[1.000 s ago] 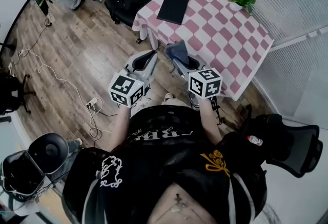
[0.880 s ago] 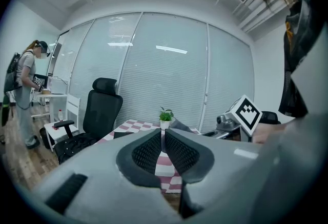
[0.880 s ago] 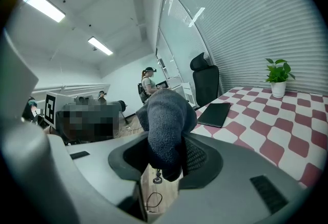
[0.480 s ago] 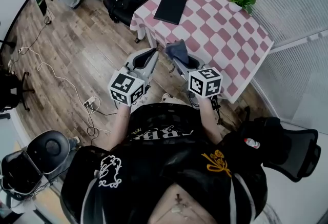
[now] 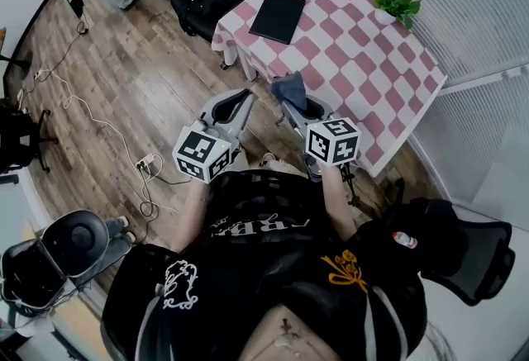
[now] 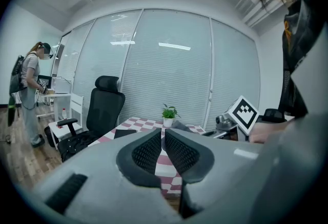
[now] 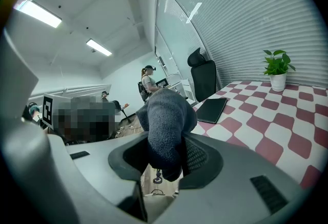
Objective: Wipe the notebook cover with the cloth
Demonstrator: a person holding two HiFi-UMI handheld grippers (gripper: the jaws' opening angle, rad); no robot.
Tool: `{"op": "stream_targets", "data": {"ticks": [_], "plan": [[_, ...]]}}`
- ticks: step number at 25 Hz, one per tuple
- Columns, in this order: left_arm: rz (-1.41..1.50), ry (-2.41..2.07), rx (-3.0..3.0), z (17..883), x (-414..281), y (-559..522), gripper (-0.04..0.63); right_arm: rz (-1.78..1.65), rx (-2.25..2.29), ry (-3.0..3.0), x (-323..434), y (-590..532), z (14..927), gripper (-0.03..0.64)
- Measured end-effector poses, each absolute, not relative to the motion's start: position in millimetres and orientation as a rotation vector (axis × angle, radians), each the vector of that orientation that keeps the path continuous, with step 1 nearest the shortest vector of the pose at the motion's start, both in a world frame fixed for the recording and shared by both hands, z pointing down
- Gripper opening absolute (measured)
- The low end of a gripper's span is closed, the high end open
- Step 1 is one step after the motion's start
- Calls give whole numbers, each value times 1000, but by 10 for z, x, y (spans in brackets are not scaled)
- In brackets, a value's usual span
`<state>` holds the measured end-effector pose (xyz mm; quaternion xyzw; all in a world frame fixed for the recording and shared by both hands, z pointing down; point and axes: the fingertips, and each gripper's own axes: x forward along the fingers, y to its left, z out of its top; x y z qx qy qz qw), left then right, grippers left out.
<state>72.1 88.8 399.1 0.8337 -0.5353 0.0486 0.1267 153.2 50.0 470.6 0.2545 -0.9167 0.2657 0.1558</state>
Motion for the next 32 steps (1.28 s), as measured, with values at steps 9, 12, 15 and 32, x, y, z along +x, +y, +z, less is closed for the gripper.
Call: {"op": "stream_targets", "data": {"ticks": [9, 12, 15, 32], "plan": [[153, -1484, 2445, 4133, 547, 677, 17, 788, 775, -2594, 1308, 318, 4825, 121], [156, -1450, 2475, 4142, 388, 488, 17, 788, 810, -2580, 1135, 148, 4828, 121], [163, -1414, 2504, 4126, 161, 284, 17, 795, 859, -2571, 930, -40, 4809, 121], [165, -1236, 2616, 4071, -1136, -604, 17, 824, 1155, -2467, -85, -942, 4783, 121]]}}
